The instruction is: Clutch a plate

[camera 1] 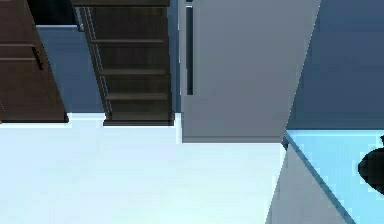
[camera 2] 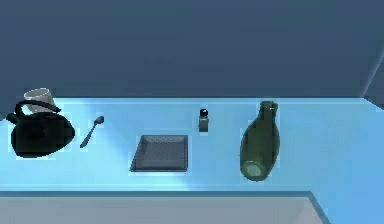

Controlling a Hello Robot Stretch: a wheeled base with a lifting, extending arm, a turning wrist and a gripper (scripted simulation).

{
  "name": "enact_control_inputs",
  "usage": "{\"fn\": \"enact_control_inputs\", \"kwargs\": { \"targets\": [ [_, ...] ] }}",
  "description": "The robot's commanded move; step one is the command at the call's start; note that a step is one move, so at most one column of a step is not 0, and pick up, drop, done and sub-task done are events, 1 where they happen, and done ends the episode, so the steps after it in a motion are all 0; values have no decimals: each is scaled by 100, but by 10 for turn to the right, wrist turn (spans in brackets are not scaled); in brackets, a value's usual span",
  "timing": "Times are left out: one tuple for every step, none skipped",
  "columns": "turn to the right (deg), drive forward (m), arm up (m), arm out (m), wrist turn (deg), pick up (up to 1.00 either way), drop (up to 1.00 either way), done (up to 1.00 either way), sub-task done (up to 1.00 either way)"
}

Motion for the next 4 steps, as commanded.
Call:
{"fn": "enact_control_inputs", "kwargs": {
  "targets": [
    [0,0,50,0,0,0,0,0,0],
    [0,0,38,0,0,0,0,0,0],
    [0,0,0,16,0,0,0,0,0],
    [0,0,0,0,450,0,0,0,0]
  ]
}}
